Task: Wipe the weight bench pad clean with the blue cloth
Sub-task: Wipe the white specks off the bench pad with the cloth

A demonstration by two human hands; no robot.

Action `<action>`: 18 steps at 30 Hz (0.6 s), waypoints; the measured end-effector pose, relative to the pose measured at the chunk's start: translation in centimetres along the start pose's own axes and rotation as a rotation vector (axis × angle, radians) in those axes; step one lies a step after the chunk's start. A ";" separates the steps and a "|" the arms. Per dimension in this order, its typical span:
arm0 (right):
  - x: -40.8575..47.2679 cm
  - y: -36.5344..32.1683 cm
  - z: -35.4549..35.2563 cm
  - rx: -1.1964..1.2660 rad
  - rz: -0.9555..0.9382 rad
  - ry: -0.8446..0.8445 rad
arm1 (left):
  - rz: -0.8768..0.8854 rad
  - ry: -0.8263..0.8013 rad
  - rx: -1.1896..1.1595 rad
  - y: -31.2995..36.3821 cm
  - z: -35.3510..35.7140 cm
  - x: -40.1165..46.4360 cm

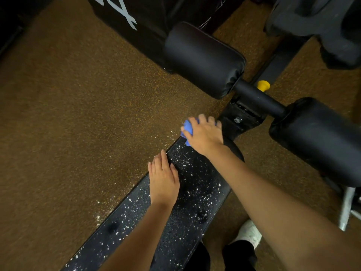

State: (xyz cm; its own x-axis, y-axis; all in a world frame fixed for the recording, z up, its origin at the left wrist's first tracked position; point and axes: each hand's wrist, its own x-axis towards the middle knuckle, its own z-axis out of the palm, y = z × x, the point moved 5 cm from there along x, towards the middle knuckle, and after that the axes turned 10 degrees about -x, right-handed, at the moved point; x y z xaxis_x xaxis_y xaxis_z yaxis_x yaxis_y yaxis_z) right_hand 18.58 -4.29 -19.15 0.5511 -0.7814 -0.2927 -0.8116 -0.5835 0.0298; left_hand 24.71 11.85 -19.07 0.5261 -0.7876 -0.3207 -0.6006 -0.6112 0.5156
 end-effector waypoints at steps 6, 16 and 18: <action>-1.1 -0.4 0.3 0.007 -0.285 0.193 | -0.015 -0.011 -0.025 0.0 -0.2 0.1; -6.2 2.8 1.9 0.002 -0.051 0.190 | -0.002 -0.002 -0.031 0.0 -0.3 0.0; -5.5 2.1 1.6 -0.001 -0.045 0.136 | -0.006 0.003 -0.038 -0.1 -0.3 -0.1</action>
State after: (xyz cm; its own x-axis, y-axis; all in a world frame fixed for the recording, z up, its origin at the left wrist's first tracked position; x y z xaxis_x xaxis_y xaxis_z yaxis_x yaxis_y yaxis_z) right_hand 13.55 -0.86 -19.04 0.6086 -0.7770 -0.1610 -0.7850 -0.6191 0.0204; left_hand 24.91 11.97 -18.82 0.5311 -0.7840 -0.3215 -0.5742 -0.6120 0.5438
